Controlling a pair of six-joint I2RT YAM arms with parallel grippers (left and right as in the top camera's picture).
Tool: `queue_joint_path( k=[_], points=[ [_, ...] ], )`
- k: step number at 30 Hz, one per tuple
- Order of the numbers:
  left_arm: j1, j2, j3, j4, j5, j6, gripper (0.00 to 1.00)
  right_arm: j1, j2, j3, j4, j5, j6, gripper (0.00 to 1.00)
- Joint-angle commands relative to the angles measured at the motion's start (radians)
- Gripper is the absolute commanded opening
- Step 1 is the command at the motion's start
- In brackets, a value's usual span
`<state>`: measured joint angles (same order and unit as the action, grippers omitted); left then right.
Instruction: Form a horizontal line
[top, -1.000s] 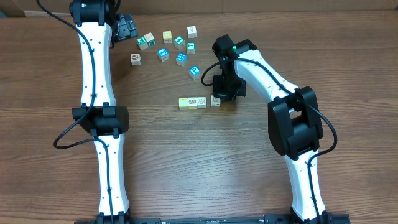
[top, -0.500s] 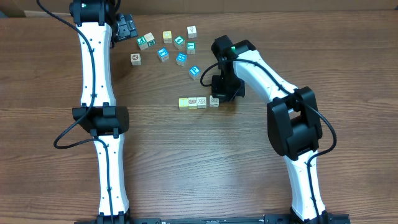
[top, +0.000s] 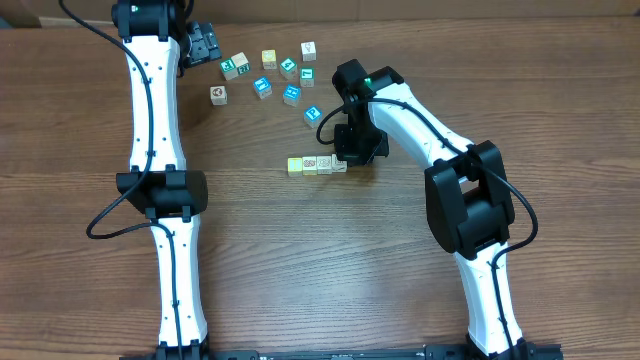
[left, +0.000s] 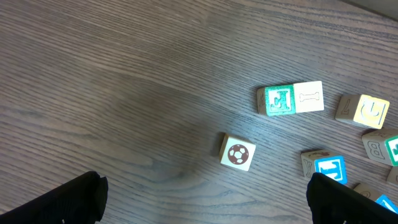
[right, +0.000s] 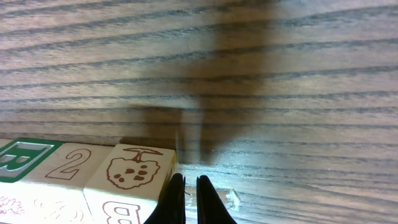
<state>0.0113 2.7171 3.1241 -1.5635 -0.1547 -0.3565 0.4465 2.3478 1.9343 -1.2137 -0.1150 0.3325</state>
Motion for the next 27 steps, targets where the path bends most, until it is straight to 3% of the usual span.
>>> queue_joint_path(
  k=[1, 15, 23, 27],
  points=[
    [0.002, -0.03, 0.018, 0.001, -0.01, 0.012, 1.0, 0.0, -0.014, -0.005, 0.008, 0.009, -0.024, 0.04],
    [0.002, -0.03, 0.018, 0.001, -0.01, 0.012, 1.0, -0.004, -0.014, -0.005, 0.042, 0.115, -0.042, 0.04],
    [0.002, -0.03, 0.018, 0.001, -0.01, 0.012, 1.0, -0.004, -0.014, -0.005, 0.295, 0.147, -0.042, 0.04],
    [0.002, -0.03, 0.018, 0.001, -0.01, 0.012, 1.0, 0.003, -0.014, -0.005, 0.335, 0.113, -0.042, 0.04]
  ],
)
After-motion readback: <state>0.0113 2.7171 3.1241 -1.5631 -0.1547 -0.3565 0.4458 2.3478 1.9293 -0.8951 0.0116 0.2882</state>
